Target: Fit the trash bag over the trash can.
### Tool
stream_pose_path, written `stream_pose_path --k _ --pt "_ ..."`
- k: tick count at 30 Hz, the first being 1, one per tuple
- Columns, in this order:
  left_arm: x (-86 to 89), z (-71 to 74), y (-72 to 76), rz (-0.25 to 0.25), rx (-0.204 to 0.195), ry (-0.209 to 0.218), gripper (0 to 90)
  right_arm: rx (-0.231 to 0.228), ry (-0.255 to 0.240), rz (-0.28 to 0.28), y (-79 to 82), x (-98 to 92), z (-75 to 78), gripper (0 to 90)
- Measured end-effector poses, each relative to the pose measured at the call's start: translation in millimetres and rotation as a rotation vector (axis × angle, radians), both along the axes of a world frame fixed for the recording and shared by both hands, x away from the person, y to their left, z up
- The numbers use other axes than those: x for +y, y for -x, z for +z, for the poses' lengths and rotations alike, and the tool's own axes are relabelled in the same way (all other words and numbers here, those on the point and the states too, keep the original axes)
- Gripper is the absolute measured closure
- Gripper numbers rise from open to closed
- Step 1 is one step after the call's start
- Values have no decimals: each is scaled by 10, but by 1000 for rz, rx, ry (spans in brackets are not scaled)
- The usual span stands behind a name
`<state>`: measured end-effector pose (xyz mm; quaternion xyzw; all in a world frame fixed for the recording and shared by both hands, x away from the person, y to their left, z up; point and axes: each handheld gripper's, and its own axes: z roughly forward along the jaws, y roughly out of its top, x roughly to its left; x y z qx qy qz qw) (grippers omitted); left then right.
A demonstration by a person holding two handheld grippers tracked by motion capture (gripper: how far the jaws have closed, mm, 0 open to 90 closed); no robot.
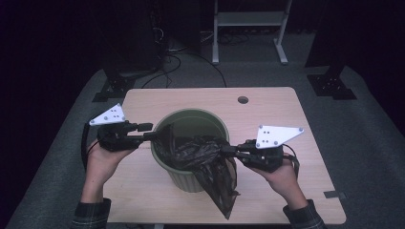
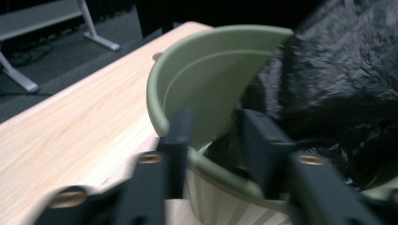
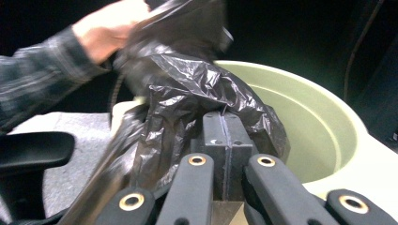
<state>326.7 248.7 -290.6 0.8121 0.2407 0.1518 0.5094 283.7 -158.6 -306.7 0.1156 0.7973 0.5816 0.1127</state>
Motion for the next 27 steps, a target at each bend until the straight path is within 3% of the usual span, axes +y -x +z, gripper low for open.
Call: stream_pose_path --k 4,8,12,17,23,27 --pt "44 133 104 -4 -55 13 341 24 10 -25 -145 31 -31 900" --pt "-9 294 221 -38 -113 25 317 33 15 -38 -236 58 -49 900" --pt "-184 454 284 -91 -154 22 317 31 13 -42 -287 97 -32 900" --pt "-501 524 242 -163 -153 11 317 27 8 -33 -332 160 24 900" --pt "-776 476 149 -211 -131 -3 307 16 4 -31 -376 227 102 900" --pt "-906 429 87 -234 -108 -36 308 9 -1 -25 -392 251 140 900"
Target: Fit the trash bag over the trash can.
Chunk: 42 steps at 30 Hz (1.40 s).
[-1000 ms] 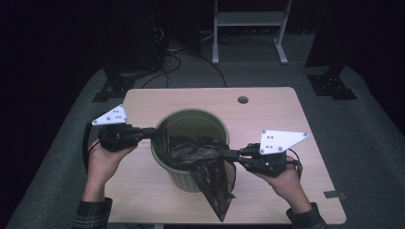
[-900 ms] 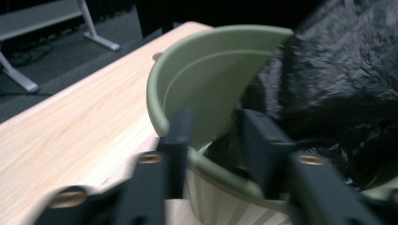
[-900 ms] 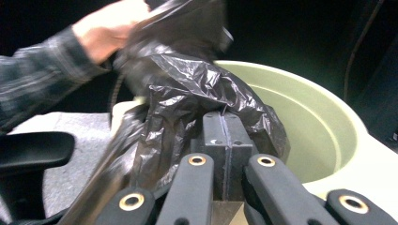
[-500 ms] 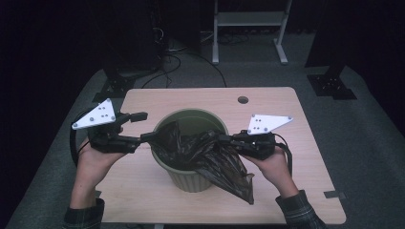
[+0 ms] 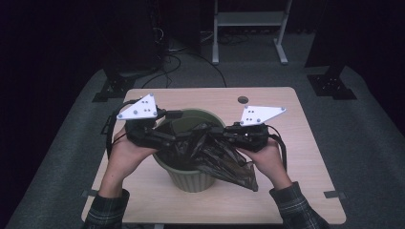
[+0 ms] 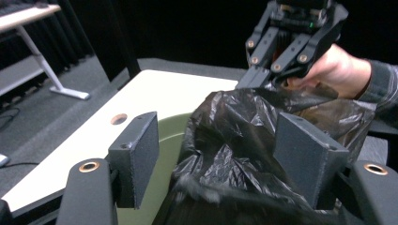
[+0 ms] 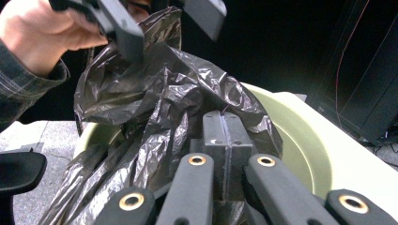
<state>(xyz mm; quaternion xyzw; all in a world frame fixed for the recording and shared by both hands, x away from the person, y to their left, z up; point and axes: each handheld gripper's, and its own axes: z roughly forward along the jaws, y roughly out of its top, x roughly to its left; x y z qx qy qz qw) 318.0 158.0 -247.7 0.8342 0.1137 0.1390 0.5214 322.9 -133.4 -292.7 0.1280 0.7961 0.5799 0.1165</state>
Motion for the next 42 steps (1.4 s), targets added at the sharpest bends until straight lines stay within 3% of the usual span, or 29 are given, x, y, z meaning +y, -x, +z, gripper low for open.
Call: stream_pose_path --k 5,13,15,18,26,31,36,38,41,42 --pt "-68 -60 -56 -34 38 -24 365 5 -4 4 -25 7 19 900" --pt "-143 -143 -128 -100 79 -110 846 14 -16 16 -70 14 11 900" --pt "-145 -156 -144 -91 86 -111 899 14 -15 6 -78 5 9 883" --pt "-134 -175 -166 -67 82 -97 899 24 -44 -4 -81 -65 11 745" --pt "-132 -216 -195 -48 92 -86 899 9 -87 15 53 -211 112 726" --pt "-126 -223 -203 -42 95 -85 899 -3 -91 28 110 -197 133 720" --pt "-125 -221 -206 -43 97 -80 899 10 -61 52 108 -111 93 709" --pt "-125 -220 -206 -43 101 -75 899 20 -49 61 88 -69 69 750" --pt "-110 -218 -216 -35 102 -69 899 13 -25 59 86 -14 39 899" --pt "-99 -216 -225 -29 102 -69 900 10 -24 58 93 -11 36 900"
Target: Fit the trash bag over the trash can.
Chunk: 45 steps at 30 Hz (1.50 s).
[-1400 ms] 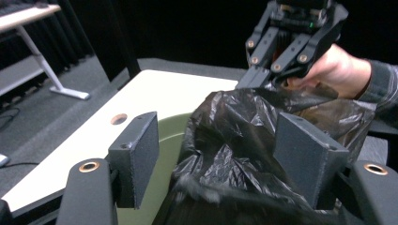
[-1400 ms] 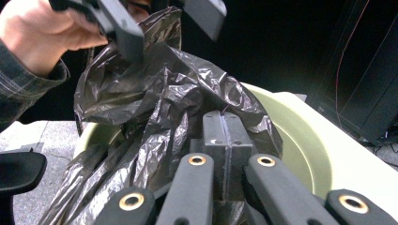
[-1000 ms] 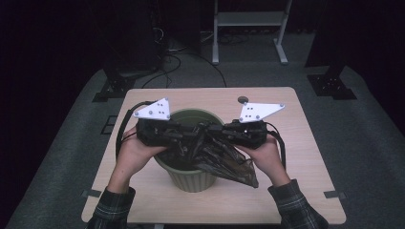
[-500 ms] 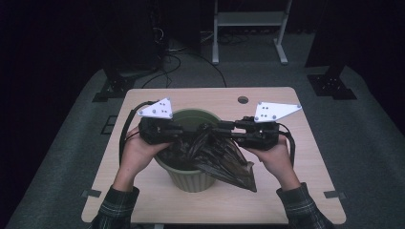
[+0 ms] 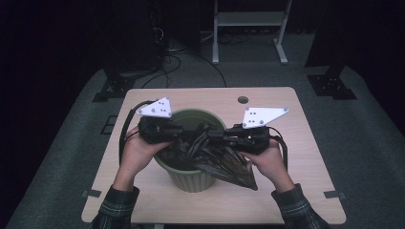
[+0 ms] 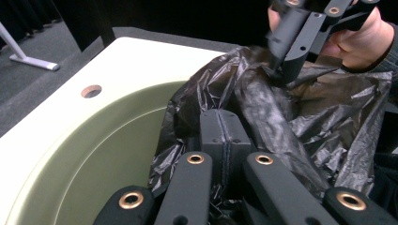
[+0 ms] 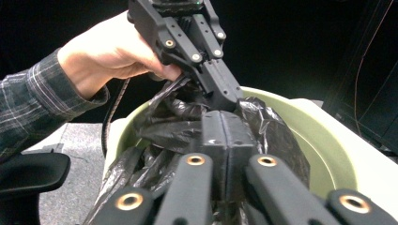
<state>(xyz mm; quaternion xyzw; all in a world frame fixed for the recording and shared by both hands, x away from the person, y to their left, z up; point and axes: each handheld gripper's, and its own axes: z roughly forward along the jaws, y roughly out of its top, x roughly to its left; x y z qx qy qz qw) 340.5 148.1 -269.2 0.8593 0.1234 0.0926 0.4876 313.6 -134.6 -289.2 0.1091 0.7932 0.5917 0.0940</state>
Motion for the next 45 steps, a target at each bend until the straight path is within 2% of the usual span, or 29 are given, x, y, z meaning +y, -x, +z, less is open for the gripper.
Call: stream_pose_path --k 6,12,20,29,32,38,45 --pt "115 15 -76 51 10 15 899 13 12 26 69 -35 -51 900" --pt "302 22 -175 132 14 29 900 29 31 56 210 -72 -169 900" --pt "609 21 -273 217 27 41 900 36 62 46 336 -183 -254 900" --pt "959 -12 -273 303 31 71 900 51 77 43 475 -370 -343 900" --pt "1044 -49 -265 316 37 75 900 77 98 42 517 -432 -465 900" --pt "1128 -121 -247 336 44 73 900 161 151 53 561 -480 -781 900" --pt "1145 -132 -252 362 40 59 900 201 217 81 592 -440 -912 900"
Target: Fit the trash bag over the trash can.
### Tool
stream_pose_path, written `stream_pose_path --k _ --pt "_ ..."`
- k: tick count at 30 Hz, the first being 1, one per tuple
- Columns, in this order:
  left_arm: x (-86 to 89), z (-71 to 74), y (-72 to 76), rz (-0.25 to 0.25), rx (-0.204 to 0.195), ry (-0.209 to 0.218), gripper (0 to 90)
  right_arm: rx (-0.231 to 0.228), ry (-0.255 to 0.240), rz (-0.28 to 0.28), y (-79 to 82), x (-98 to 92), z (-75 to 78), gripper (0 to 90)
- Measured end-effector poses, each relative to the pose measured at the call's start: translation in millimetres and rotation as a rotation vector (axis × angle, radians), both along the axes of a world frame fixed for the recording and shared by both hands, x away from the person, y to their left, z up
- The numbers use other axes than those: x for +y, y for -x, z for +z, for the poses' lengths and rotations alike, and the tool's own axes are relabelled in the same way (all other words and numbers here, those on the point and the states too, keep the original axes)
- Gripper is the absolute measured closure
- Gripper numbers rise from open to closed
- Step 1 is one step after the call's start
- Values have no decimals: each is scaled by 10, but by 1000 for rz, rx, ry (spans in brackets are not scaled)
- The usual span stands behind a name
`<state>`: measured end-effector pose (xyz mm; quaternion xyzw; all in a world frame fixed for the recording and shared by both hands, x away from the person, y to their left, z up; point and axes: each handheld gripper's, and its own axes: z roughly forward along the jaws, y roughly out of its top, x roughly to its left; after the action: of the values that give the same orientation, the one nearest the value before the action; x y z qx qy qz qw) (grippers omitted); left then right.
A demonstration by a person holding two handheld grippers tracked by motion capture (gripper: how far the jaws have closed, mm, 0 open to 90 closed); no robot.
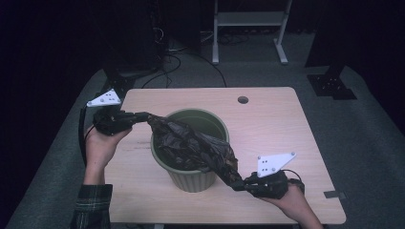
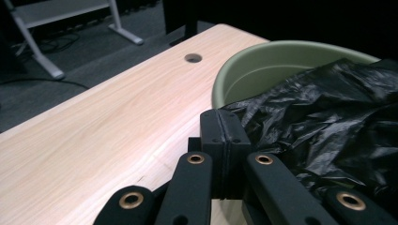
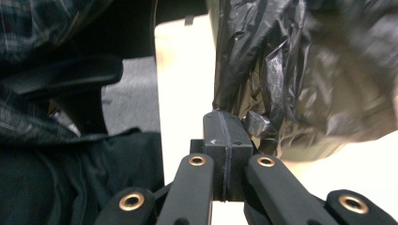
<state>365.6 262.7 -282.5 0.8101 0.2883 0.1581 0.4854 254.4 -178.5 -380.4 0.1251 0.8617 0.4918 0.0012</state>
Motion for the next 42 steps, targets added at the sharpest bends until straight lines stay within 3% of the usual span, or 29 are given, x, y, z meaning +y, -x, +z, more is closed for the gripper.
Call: stream_pose_path --k 3,6,9,15,18,21,24,28,31,34,36,42 --pt "-10 -18 -4 -3 5 5 900 18 43 11 12 47 -95 900" --pt "-28 -36 -4 -14 7 6 900 18 -1 14 16 35 -46 821" --pt "-55 -46 -10 -21 8 0 900 -21 -61 16 23 -8 145 803" --pt "-95 -63 -20 -28 14 -7 900 -108 -133 15 17 -73 572 746" --pt "-107 -67 -21 -32 13 -8 900 -155 -162 -19 3 -111 737 713" --pt "-123 -71 -17 -38 15 -12 900 -154 -216 -43 -73 -140 827 675" --pt "-138 -74 -11 -41 16 -12 900 -116 -258 -29 -143 -99 892 607" --pt "-150 -74 -10 -46 15 -10 900 -113 -251 -25 -156 48 923 568" --pt "-154 -69 -2 -51 14 -14 900 -119 -208 -53 -200 154 889 602" --pt "-165 -63 13 -58 12 -12 900 -125 -171 -58 -255 250 825 820" --pt "-170 -61 19 -61 11 -9 900 -130 -171 -46 -267 319 802 894" --pt "-219 -60 37 -73 10 -10 900 -165 -171 21 -103 654 771 900"
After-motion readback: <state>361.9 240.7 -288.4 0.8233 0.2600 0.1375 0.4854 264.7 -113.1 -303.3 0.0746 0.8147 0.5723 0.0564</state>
